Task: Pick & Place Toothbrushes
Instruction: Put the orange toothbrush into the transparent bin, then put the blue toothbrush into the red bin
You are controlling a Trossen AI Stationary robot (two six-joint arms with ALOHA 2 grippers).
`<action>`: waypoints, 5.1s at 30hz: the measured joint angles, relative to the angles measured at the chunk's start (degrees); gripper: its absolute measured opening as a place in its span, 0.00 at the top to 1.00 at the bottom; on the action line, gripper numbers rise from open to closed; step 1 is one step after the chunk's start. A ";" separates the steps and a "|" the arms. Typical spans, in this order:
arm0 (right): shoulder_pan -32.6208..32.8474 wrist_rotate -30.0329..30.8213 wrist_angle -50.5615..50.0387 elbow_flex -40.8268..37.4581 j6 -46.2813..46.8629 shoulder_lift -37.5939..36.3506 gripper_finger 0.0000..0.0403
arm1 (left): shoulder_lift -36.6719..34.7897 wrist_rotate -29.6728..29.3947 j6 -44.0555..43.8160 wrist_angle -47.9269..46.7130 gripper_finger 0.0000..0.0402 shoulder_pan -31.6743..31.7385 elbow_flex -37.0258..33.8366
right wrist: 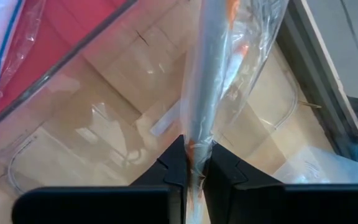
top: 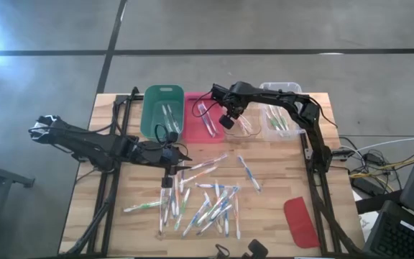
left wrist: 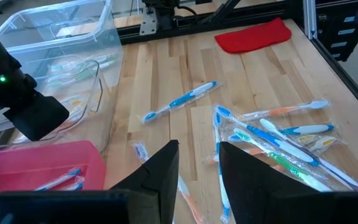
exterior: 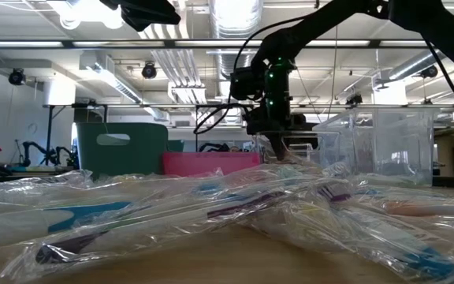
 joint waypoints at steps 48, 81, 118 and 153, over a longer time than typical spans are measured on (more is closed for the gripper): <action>18.61 -0.42 -2.04 0.15 8.82 -27.43 0.77 | 0.02 0.00 0.02 -0.01 0.70 0.04 -0.02; 48.59 13.35 -12.08 -22.46 45.54 -27.65 0.79 | 0.02 0.00 0.02 -0.01 0.70 0.02 -0.02; 47.96 8.58 24.46 -51.92 49.34 -35.29 0.58 | 0.02 -0.02 0.03 -0.17 0.70 0.00 -0.02; 46.45 5.65 32.44 -53.16 45.25 -25.39 0.96 | 1.87 -0.19 -0.62 2.40 0.70 0.23 -0.02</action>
